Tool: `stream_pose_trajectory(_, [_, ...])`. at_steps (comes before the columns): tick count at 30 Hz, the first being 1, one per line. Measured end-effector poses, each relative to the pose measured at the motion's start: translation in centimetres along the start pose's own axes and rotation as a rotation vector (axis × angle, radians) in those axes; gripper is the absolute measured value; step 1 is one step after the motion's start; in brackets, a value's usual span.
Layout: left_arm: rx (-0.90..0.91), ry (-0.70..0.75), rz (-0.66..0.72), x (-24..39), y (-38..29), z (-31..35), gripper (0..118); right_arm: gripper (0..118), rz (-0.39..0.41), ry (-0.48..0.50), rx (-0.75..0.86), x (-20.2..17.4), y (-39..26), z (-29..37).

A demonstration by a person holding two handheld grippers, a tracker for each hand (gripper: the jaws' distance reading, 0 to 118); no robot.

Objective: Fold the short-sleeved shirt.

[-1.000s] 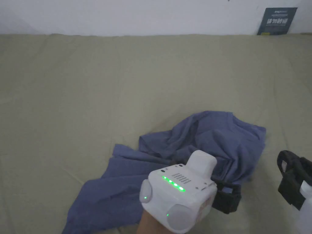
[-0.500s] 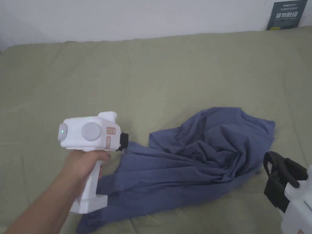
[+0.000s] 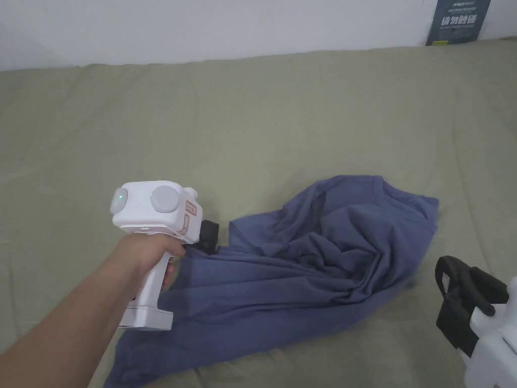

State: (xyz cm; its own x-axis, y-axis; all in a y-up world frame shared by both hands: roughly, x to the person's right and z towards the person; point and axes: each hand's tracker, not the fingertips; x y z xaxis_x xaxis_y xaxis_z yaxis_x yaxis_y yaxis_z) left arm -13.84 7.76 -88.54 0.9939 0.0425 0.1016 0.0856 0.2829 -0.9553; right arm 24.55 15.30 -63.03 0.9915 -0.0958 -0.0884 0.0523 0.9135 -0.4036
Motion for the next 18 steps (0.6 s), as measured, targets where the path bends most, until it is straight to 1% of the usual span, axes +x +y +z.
stream_pose_trajectory(1, [-0.002,0.003,-0.036,0.2,-0.2,0.1,36,0,0.002,0.001,0.002,0.1,0.1,0.0])
stream_pose_trajectory(2, [-0.002,-0.044,0.005,0.1,-0.4,0.3,29,0,0.005,0.003,0.003,0.1,0.3,-0.1])
stream_pose_trajectory(3, [0.005,-0.098,0.039,0.1,-0.6,0.6,15,0,0.009,0.006,0.003,0.2,0.6,-0.2])
stream_pose_trajectory(4, [0.011,-0.154,0.062,0.1,-0.8,0.8,15,0,0.012,0.008,0.002,0.3,0.9,-0.4])
stream_pose_trajectory(6, [0.021,-0.218,0.068,0.6,-1.0,1.3,14,0,0.021,0.008,0.003,0.3,1.4,-0.7])
stream_pose_trajectory(8, [0.022,-0.228,0.016,1.2,-1.5,1.6,13,0,0.035,0.009,-0.001,0.5,2.2,-1.2])
stream_pose_trajectory(11, [0.070,-0.230,0.041,0.5,-1.8,2.6,12,0,0.061,0.029,-0.015,0.6,3.4,-2.2])
stream_pose_trajectory(13, [0.097,-0.223,0.038,-0.5,-1.9,3.3,11,0,0.117,0.048,-0.044,0.5,4.3,-3.8])
stream_pose_trajectory(14, [0.108,-0.228,0.042,-1.1,-2.1,3.6,11,0,0.159,0.060,-0.055,0.3,4.8,-5.1])
stream_pose_trajectory(17, [0.135,-0.254,0.059,-2.5,-2.8,4.2,11,0,0.262,0.145,-0.199,-0.2,6.5,-10.8])
stream_pose_trajectory(18, [0.146,-0.261,0.066,-2.9,-3.1,4.3,11,1,0.287,0.188,-0.253,-0.4,7.0,-13.2])
